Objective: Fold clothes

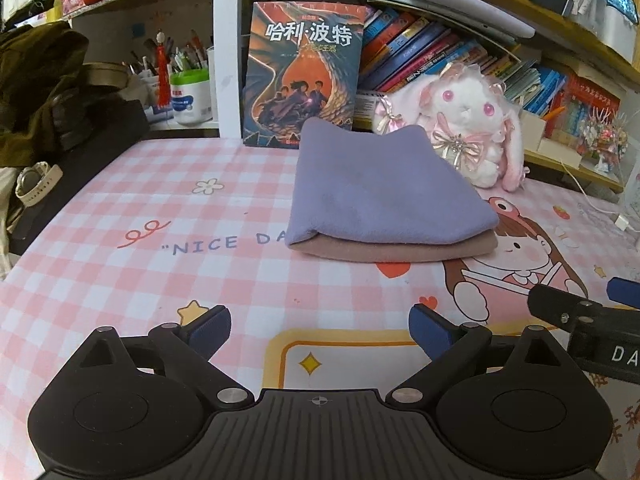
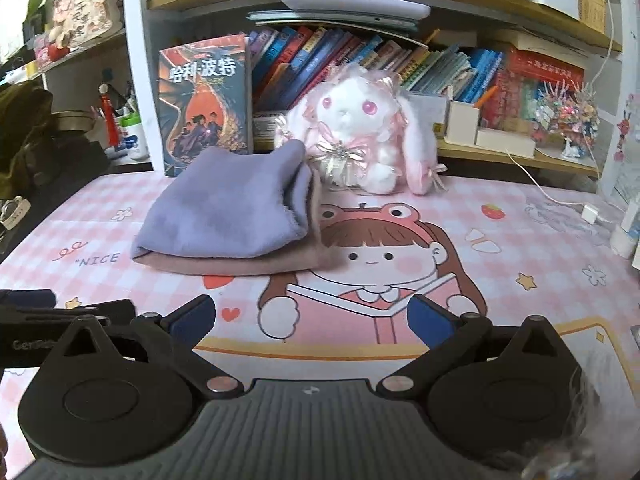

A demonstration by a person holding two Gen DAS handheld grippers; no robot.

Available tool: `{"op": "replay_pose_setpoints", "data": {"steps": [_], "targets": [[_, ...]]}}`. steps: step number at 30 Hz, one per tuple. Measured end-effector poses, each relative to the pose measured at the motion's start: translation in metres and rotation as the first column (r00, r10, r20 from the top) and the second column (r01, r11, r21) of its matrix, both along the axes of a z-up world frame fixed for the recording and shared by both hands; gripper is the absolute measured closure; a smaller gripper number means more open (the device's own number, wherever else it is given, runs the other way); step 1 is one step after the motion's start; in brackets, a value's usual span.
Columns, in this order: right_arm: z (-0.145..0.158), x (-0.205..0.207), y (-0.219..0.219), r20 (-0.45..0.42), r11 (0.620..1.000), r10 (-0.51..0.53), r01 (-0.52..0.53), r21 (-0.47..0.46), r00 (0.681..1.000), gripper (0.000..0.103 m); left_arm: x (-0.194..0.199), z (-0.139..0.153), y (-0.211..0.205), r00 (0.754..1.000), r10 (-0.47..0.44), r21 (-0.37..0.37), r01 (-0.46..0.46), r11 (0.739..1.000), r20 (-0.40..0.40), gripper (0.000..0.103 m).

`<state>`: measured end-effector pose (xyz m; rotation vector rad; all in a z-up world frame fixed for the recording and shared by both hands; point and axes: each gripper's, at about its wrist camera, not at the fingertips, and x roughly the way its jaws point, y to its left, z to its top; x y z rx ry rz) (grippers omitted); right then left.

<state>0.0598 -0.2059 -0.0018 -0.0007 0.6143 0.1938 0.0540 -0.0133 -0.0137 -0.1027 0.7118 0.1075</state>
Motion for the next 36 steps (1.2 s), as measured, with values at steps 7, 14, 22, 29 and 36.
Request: {"op": "replay_pose_setpoints", "data": {"steps": [7, 14, 22, 29, 36], "targets": [[-0.003, 0.002, -0.004, -0.019, 1.000, -0.001, 0.001, -0.001, 1.000, 0.000, 0.000, -0.001, -0.001, 1.000, 0.005, 0.017, -0.005, 1.000, -0.019, 0.006], [-0.004, 0.003, -0.003, -0.026, 1.000, 0.001, -0.001, -0.001, 1.000, 0.000, 0.001, 0.001, -0.006, 0.999, -0.001, 0.066, 0.004, 0.998, -0.038, 0.005], [-0.003, 0.004, -0.003, -0.028, 1.000, 0.002, -0.002, -0.002, 1.000, 0.000, 0.001, 0.006, -0.013, 1.000, -0.014, 0.129, 0.016, 0.991, -0.016, 0.003], [-0.003, 0.005, -0.002, -0.027, 1.000, -0.002, 0.002, -0.008, 1.000, 0.000, 0.000, 0.005, -0.014, 1.000, -0.027, 0.115, 0.025, 0.993, 0.012, 0.003], [-0.004, 0.005, -0.002, -0.025, 1.000, -0.006, 0.006, -0.014, 1.000, 0.000, -0.003, 0.007, -0.011, 0.998, -0.026, 0.064, 0.022, 0.998, 0.060, 0.003]]}}
